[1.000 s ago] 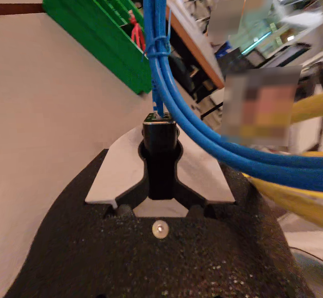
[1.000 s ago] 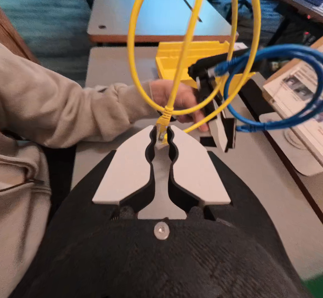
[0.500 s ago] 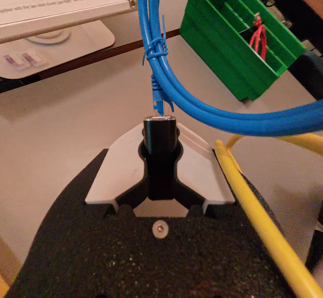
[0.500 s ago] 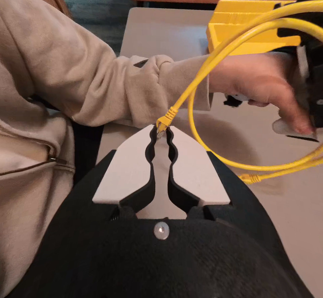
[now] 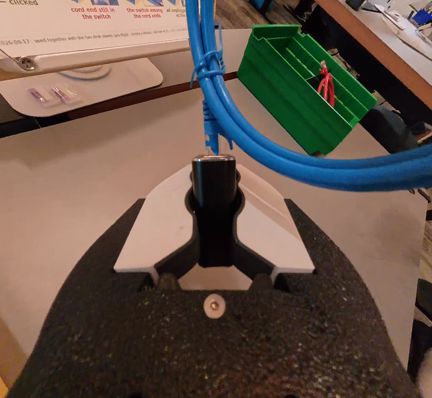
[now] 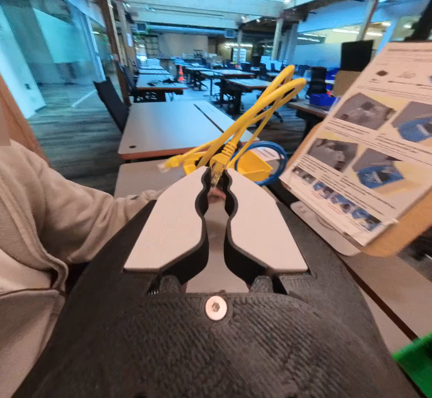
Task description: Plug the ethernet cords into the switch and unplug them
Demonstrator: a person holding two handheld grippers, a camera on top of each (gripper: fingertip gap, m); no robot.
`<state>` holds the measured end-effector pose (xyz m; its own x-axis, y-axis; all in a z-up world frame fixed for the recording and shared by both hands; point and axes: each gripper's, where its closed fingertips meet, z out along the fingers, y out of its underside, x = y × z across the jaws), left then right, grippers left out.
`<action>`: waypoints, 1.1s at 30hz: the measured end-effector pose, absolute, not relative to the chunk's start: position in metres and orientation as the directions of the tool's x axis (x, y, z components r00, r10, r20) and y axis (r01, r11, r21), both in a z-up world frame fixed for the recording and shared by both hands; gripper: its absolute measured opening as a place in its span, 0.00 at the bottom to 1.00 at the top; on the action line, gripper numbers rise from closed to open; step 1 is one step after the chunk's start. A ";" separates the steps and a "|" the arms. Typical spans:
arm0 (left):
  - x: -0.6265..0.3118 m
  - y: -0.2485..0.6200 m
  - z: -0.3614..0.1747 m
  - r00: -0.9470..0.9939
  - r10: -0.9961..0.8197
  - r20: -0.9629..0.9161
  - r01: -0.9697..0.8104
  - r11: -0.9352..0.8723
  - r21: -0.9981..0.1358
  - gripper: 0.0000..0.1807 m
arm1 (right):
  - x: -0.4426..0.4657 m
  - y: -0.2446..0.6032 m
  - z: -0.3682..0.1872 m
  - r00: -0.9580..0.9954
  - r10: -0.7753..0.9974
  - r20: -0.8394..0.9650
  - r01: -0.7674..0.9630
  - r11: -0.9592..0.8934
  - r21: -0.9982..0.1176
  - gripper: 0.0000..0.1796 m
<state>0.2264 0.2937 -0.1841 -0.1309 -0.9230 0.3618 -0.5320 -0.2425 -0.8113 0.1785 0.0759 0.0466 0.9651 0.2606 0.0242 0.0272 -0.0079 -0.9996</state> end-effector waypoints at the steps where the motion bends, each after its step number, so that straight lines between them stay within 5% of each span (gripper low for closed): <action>1: 0.226 0.292 -0.183 -0.140 -0.923 0.358 -0.532 -0.235 -0.813 0.14 | 0.196 0.069 0.049 0.978 0.206 0.039 0.049 -0.045 -0.998 0.06; 8: 0.224 0.284 -0.182 -0.189 -0.920 0.344 -0.546 -0.193 -0.815 0.14 | 0.285 0.000 0.021 0.998 -0.028 0.061 0.049 -0.327 -0.944 0.06; 25: 0.225 0.271 -0.187 -0.236 -0.916 0.325 -0.572 -0.139 -0.808 0.14 | 0.358 -0.053 -0.055 0.986 0.119 -0.118 -0.065 -0.375 -0.925 0.06; 33: 0.225 0.268 -0.188 -0.246 -0.916 0.317 -0.579 -0.124 -0.806 0.14 | 0.393 -0.062 -0.122 0.964 0.037 -0.263 -0.191 -0.590 -0.784 0.06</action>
